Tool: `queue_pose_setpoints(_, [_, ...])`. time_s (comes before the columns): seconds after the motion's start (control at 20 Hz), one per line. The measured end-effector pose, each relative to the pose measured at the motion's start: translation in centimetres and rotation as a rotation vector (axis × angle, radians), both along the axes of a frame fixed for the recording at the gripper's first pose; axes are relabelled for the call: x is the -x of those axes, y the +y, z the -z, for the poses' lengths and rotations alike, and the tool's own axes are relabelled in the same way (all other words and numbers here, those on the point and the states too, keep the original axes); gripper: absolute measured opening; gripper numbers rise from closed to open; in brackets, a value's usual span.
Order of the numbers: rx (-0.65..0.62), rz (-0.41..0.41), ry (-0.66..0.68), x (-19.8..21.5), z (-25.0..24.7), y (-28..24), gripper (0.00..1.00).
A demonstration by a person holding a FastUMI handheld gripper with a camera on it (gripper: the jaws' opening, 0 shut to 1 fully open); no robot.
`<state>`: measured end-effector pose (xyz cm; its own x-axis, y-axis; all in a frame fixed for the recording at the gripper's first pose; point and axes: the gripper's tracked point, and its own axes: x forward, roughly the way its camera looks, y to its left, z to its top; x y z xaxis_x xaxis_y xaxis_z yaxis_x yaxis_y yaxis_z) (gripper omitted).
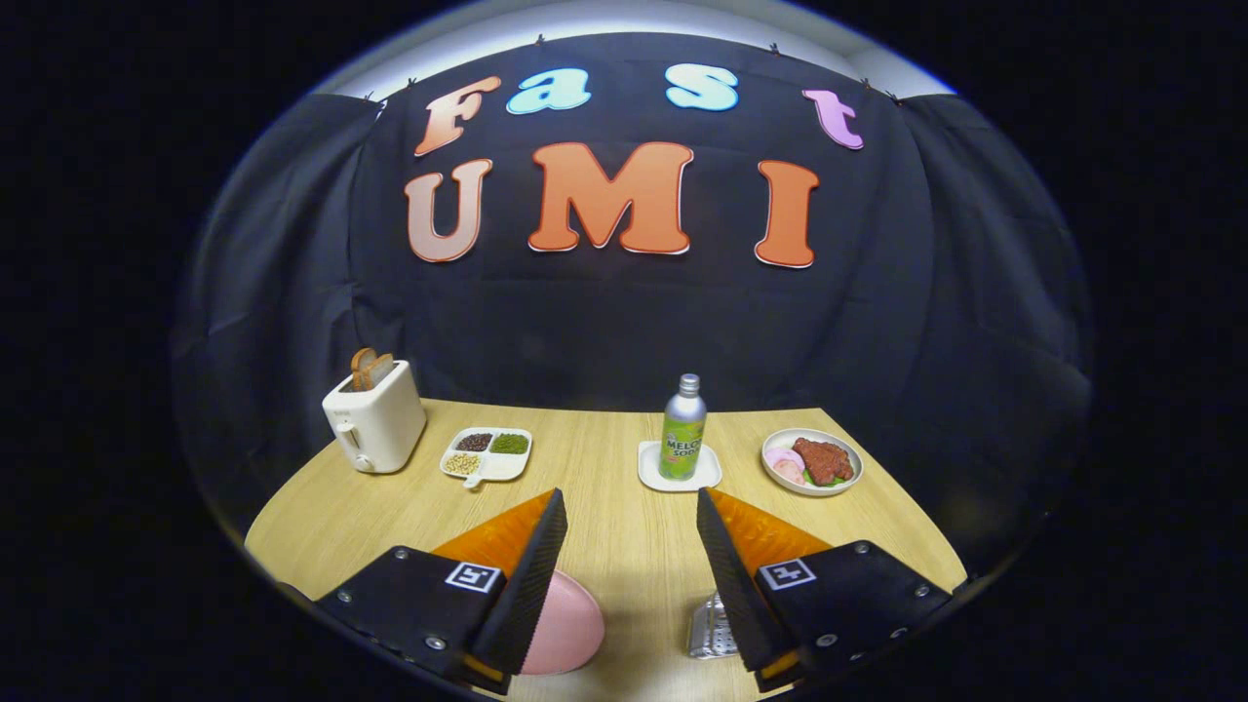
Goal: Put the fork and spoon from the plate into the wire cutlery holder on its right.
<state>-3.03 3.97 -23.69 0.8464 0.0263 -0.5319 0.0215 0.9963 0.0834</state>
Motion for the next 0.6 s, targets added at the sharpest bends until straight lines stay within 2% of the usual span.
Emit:
queue_pose_setpoints(0.15, [-0.011,-0.026,0.017,0.4,1.3,3.2,0.87])
queue_pose_setpoints(0.6, [-0.036,-0.062,0.235,5.1,9.3,11.6,0.87])
